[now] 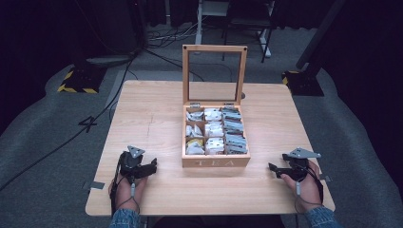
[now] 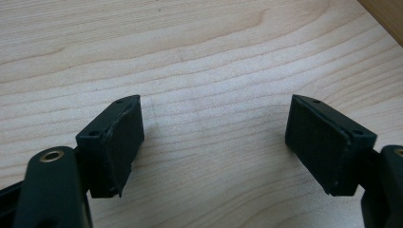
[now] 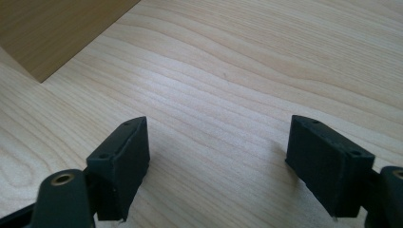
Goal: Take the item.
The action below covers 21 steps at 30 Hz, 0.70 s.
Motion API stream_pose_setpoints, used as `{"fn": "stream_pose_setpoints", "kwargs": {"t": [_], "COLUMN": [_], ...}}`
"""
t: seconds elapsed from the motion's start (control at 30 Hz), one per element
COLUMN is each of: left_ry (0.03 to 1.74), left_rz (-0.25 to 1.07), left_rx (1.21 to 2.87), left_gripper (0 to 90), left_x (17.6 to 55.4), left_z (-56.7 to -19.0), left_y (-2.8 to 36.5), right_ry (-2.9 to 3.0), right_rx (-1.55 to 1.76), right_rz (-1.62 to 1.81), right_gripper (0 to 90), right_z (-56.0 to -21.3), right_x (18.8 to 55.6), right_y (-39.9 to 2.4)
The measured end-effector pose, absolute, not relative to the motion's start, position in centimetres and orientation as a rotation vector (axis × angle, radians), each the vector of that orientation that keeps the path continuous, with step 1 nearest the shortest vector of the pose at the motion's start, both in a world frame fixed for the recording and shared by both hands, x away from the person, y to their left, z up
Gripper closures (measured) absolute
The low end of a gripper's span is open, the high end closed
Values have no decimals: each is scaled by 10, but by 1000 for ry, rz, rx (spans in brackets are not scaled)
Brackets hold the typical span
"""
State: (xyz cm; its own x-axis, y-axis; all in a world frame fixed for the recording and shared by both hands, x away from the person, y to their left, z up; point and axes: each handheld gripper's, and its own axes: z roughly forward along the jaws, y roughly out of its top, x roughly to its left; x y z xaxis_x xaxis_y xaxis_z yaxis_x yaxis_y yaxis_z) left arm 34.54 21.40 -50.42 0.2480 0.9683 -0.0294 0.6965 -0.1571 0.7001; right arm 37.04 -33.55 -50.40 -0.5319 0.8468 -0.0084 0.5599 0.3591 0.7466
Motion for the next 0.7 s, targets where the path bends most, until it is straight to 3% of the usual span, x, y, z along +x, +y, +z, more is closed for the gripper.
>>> {"fn": "stream_pose_setpoints", "kwargs": {"t": [0.7], "left_ry": [1513], "left_rz": [586], "left_rx": [1929], "left_gripper": [211], "left_x": [346], "left_z": [-504], "left_y": [214], "right_ry": [2249], "right_rx": [1220], "right_rz": [999], "right_gripper": [219], "right_z": [-504], "right_x": [372], "right_y": [-335]}}
